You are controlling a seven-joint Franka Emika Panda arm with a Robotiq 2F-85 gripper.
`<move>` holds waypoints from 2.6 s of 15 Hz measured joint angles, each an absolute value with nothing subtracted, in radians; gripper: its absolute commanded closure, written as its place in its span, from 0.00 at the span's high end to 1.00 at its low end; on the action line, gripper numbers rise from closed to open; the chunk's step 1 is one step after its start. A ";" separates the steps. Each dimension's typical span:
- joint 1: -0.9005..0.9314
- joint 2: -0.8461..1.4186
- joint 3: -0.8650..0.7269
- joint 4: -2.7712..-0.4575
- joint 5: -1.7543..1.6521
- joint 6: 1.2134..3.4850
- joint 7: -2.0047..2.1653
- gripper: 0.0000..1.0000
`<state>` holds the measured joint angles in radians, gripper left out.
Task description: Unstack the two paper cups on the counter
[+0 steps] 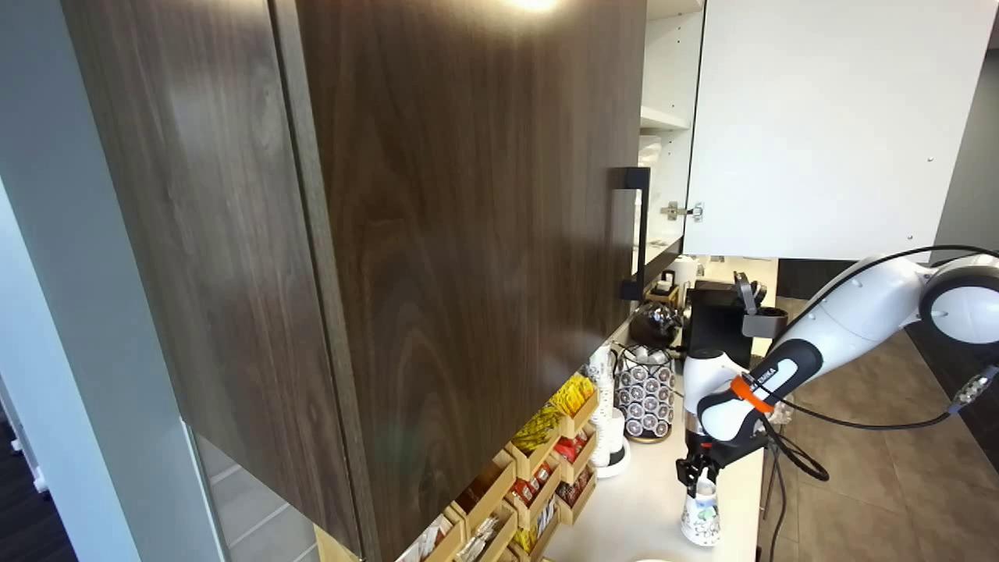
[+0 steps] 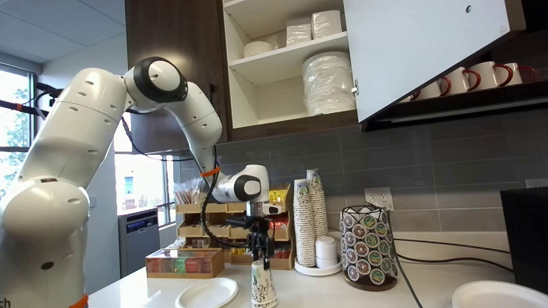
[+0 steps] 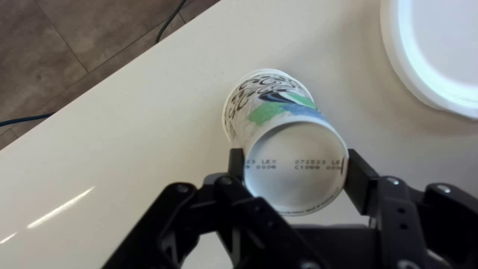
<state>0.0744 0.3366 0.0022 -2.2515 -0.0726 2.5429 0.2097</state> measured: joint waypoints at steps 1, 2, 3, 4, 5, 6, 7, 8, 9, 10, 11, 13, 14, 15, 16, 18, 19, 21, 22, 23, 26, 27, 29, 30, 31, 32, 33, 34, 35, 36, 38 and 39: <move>0.075 0.337 0.002 -2.251 -0.073 2.543 0.210 0.41; 0.075 0.337 0.002 -2.251 -0.073 2.543 0.210 0.41; 0.075 0.337 0.002 -2.251 -0.073 2.543 0.210 0.41; 0.075 0.337 0.002 -2.251 -0.073 2.543 0.210 0.41; 0.076 0.337 0.002 -2.250 -0.073 2.543 0.210 0.41; 0.076 0.337 0.002 -2.250 -0.073 2.543 0.210 0.41; 0.076 0.337 0.002 -2.250 -0.073 2.543 0.210 0.48; 0.076 0.337 0.002 -2.250 -0.073 2.543 0.210 0.41; 0.076 0.337 0.002 -2.250 -0.073 2.543 0.210 0.41; 0.076 0.337 0.002 -2.250 -0.073 2.543 0.210 0.41; 0.076 0.337 0.002 -2.249 -0.073 2.543 0.210 0.41; 0.076 0.337 0.002 -2.249 -0.073 2.543 0.210 0.41; 0.076 0.337 0.002 -2.249 -0.073 2.543 0.210 0.41; 0.076 0.337 0.002 -2.249 -0.073 2.543 0.210 0.44; 0.076 0.337 0.002 -2.249 -0.073 2.543 0.210 0.41; 0.076 0.337 0.002 -2.249 -0.073 2.543 0.210 0.41; 0.076 0.337 0.002 -2.249 -0.073 2.543 0.210 0.41; 0.076 0.337 0.002 -2.249 -0.073 2.543 0.210 0.71; 0.076 0.337 0.002 -2.249 -0.073 2.543 0.210 0.58; 0.076 0.337 0.002 -2.249 -0.073 2.543 0.210 0.59; 0.076 0.337 0.001 -2.248 -0.073 2.543 0.210 0.40; 0.076 0.337 0.001 -2.248 -0.073 2.543 0.210 0.40; 0.076 0.337 0.000 -2.248 -0.073 2.543 0.210 0.40; 0.076 0.337 0.000 -2.248 -0.073 2.543 0.210 0.40; 0.076 0.337 0.000 -2.248 -0.073 2.543 0.210 0.40; 0.076 0.337 -0.001 -2.248 -0.073 2.543 0.210 0.40; 0.076 0.337 -0.001 -2.247 -0.073 2.543 0.210 0.40; 0.076 0.337 -0.001 -2.246 -0.073 2.543 0.210 0.40; 0.076 0.337 -0.001 -2.245 -0.073 2.543 0.210 0.40; 0.076 0.336 -0.001 -2.243 -0.074 2.543 0.210 0.40; 0.080 0.330 -0.003 -2.237 -0.082 2.543 0.210 0.40; 0.082 0.324 -0.005 -2.234 -0.089 2.543 0.211 0.40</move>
<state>0.0824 0.3241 -0.0052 -2.2340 -0.0890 2.5430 0.2112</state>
